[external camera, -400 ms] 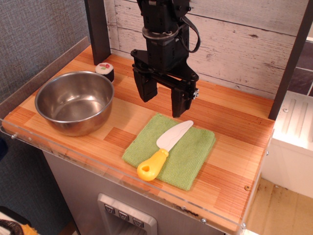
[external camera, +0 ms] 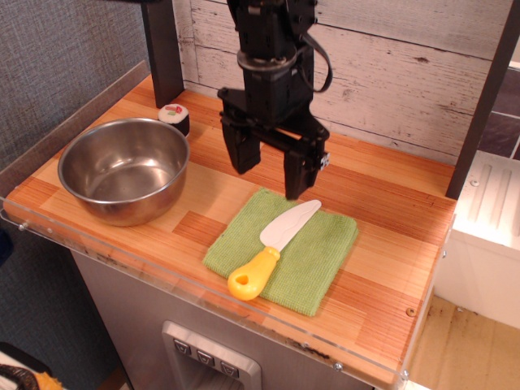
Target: Place the sushi behind the green towel
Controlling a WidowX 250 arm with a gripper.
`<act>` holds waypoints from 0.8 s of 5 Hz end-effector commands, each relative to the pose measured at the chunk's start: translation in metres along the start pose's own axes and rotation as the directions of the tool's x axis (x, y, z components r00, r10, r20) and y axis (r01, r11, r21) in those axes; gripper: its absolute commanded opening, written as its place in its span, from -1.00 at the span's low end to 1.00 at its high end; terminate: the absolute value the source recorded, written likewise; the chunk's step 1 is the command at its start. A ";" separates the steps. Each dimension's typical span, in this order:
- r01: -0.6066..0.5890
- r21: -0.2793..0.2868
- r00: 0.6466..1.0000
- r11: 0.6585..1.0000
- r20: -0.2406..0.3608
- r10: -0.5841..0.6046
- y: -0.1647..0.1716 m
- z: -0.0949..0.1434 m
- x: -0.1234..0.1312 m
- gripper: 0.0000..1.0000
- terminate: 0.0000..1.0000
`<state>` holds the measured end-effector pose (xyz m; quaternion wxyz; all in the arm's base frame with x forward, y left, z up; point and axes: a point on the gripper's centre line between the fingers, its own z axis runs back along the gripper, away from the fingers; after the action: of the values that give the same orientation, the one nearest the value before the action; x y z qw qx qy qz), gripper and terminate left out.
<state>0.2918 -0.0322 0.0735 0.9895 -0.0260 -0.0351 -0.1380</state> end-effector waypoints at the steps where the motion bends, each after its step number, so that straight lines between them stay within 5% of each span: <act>1: -0.114 0.037 0.991 0.993 0.068 0.112 0.073 0.018 0.011 1.00 -1.00; 3: -0.280 0.096 0.958 0.955 0.088 0.272 0.144 0.022 -0.002 1.00 -1.00; 4: -0.393 0.127 0.918 0.911 0.123 0.378 0.171 0.021 -0.011 1.00 -1.00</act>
<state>0.3288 0.1317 0.0705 0.9956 0.0269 -0.0646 0.0622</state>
